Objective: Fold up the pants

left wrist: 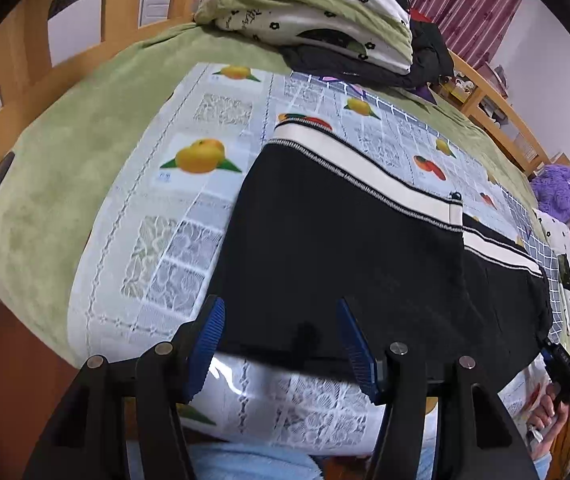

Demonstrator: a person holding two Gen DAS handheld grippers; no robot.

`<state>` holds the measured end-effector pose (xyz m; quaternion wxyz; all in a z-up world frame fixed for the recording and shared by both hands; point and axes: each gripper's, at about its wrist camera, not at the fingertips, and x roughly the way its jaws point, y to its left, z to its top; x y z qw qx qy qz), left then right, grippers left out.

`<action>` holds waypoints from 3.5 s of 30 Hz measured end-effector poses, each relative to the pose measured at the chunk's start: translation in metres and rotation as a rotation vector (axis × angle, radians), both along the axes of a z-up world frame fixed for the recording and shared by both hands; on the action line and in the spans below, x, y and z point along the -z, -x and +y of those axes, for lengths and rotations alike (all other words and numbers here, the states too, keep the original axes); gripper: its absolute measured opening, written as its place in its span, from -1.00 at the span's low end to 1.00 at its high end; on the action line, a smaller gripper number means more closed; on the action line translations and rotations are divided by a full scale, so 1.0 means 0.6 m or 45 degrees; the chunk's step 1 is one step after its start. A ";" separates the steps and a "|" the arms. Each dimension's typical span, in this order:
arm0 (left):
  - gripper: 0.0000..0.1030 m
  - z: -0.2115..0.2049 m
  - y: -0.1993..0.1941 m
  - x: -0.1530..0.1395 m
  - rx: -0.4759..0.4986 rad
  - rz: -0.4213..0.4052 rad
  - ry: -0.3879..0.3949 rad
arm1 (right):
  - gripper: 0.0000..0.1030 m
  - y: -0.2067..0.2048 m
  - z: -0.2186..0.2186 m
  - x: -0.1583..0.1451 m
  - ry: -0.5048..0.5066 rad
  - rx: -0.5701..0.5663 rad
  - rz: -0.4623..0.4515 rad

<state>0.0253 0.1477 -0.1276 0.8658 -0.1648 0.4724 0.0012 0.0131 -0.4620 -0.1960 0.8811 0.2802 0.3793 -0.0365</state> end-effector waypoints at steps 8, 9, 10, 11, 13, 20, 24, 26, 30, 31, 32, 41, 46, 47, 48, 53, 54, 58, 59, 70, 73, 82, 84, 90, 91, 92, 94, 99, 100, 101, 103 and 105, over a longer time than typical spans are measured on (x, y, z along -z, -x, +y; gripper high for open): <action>0.09 0.032 0.032 0.000 -0.016 -0.014 0.104 | -0.36 0.073 0.063 -0.033 0.157 -0.055 0.021; 0.10 0.036 0.035 0.001 -0.023 -0.015 0.114 | -0.35 0.077 0.066 -0.033 0.141 -0.042 0.022; 0.10 0.042 0.037 0.003 -0.032 -0.015 0.127 | -0.35 0.079 0.066 -0.031 0.105 -0.031 0.023; 0.10 0.048 0.039 0.005 -0.045 -0.014 0.140 | -0.35 0.082 0.063 -0.028 0.070 -0.015 0.031; 0.10 0.060 0.043 0.011 -0.078 -0.008 0.163 | -0.35 0.091 0.050 -0.019 0.008 0.022 0.041; 0.10 0.077 0.052 0.031 -0.128 0.009 0.214 | -0.27 0.088 0.033 -0.008 -0.171 0.099 0.049; 0.09 0.081 0.052 0.034 -0.146 0.019 0.231 | -0.23 0.090 0.034 -0.003 -0.197 0.122 0.057; 0.09 0.082 0.053 0.033 -0.146 0.015 0.241 | -0.23 0.089 0.036 -0.005 -0.200 0.113 0.044; 0.09 0.073 0.049 0.033 -0.124 0.004 0.229 | -0.23 0.093 0.040 -0.013 -0.168 0.111 0.011; 0.10 0.069 0.047 0.035 -0.114 0.004 0.225 | -0.23 0.094 0.042 -0.014 -0.161 0.104 0.005; 0.10 0.062 0.044 0.037 -0.101 0.000 0.217 | -0.23 0.093 0.045 -0.015 -0.146 0.089 0.004; 0.12 0.037 0.028 0.065 -0.072 -0.004 0.218 | -0.23 0.083 0.052 -0.019 0.007 0.044 0.029; 0.16 0.040 0.030 0.082 -0.060 -0.023 0.273 | -0.23 0.088 0.041 -0.014 -0.003 0.056 0.037; 0.18 0.042 0.030 0.087 -0.066 -0.027 0.305 | -0.23 0.091 0.038 -0.013 -0.006 0.058 0.037; 0.23 0.044 0.029 0.091 -0.075 -0.030 0.325 | -0.23 0.093 0.037 -0.013 -0.006 0.061 0.035; 0.30 0.057 0.026 0.110 -0.166 -0.060 0.444 | -0.23 0.103 0.036 -0.029 0.036 0.053 0.010; 0.30 0.061 0.029 0.112 -0.197 -0.075 0.474 | -0.23 0.103 0.039 -0.034 0.054 0.047 0.006; 0.30 0.072 0.059 0.109 -0.323 -0.119 0.464 | -0.22 0.100 0.057 -0.057 0.143 0.000 -0.014; 0.30 0.073 0.066 0.105 -0.335 -0.148 0.428 | -0.22 0.099 0.062 -0.063 0.160 -0.011 -0.016; 0.09 0.064 -0.018 0.107 -0.284 -0.100 0.452 | -0.22 0.089 0.125 -0.094 0.185 -0.132 -0.061; -0.50 0.052 -0.020 0.080 -0.295 -0.128 0.359 | -0.22 0.089 0.148 -0.123 0.272 -0.173 -0.070; -0.67 -0.142 -0.034 -0.109 0.106 -0.427 0.111 | -0.22 0.058 0.165 -0.205 0.503 -0.259 -0.117; -0.67 -0.217 -0.039 -0.133 0.251 -0.457 0.100 | -0.20 0.057 0.151 -0.206 0.505 -0.250 -0.190; -0.68 -0.412 -0.043 -0.104 0.595 -0.393 0.158 | -0.16 0.040 0.072 -0.124 0.314 -0.225 -0.203; -0.68 -0.433 -0.044 -0.089 0.626 -0.371 0.180 | -0.16 0.034 0.059 -0.106 0.303 -0.215 -0.152; -0.68 -0.454 -0.043 -0.073 0.652 -0.348 0.199 | -0.17 0.029 0.050 -0.094 0.299 -0.206 -0.107; -0.68 -0.487 -0.044 -0.038 0.699 -0.281 0.243 | -0.16 0.027 0.024 -0.071 0.244 -0.180 -0.039; -0.63 -0.510 -0.046 0.019 0.751 -0.087 0.315 | -0.16 0.038 -0.010 -0.051 0.129 -0.157 -0.025; -0.54 -0.503 -0.038 0.013 0.759 -0.101 0.332 | -0.16 0.037 -0.008 -0.050 0.106 -0.168 -0.027; -0.51 -0.494 -0.036 0.003 0.768 -0.114 0.364 | -0.16 0.035 -0.003 -0.050 0.076 -0.187 -0.032; -0.07 -0.461 -0.023 -0.015 0.768 -0.146 0.421 | -0.13 0.025 0.012 -0.052 0.035 -0.229 -0.042; 0.17 -0.433 -0.018 -0.026 0.738 -0.175 0.471 | -0.13 0.008 0.038 -0.056 0.052 -0.282 -0.059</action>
